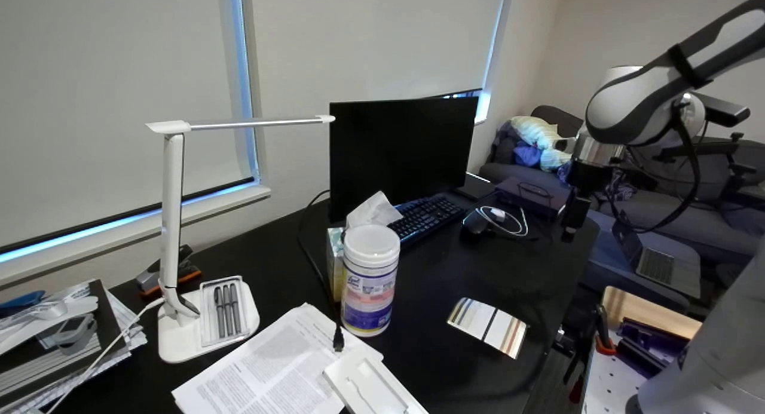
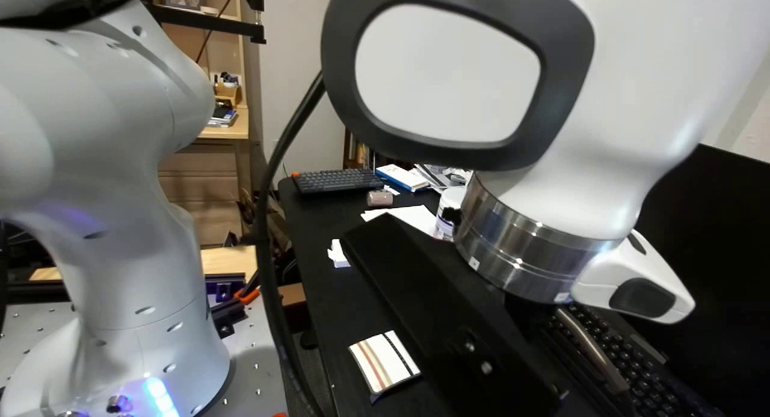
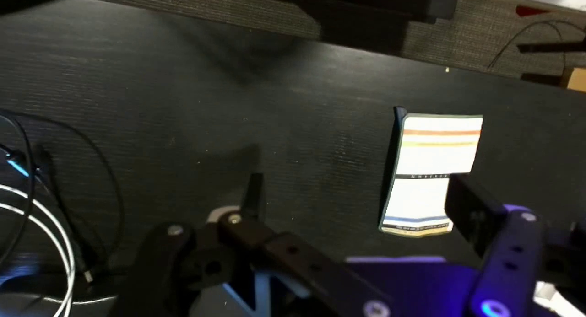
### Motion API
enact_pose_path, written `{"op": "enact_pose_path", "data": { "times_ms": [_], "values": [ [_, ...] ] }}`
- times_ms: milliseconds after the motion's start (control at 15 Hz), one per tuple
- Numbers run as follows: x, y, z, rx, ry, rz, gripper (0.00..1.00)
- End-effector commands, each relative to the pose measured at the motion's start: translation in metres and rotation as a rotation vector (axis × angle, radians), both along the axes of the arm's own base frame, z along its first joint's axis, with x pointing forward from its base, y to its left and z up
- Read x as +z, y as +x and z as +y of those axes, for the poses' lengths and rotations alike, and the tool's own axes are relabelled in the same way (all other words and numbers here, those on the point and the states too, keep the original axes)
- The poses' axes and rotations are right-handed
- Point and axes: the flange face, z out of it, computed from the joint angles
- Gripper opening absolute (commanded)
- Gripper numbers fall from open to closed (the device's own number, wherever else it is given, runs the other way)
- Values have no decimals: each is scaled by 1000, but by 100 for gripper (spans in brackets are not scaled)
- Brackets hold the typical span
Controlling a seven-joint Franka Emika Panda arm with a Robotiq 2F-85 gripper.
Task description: Put the charging cables to the right and the other objects to the left
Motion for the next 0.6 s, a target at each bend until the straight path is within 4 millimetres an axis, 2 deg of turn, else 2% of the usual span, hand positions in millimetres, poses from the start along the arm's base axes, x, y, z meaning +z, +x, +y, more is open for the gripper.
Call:
{"op": "enact_pose_path", "data": {
  "times_ms": [0, 333, 533],
  "values": [
    [0, -2, -3, -2, 3, -1, 100],
    [6, 3, -8, -4, -4, -5, 100],
    [-10, 13, -6, 0, 44, 49, 100]
  ]
}}
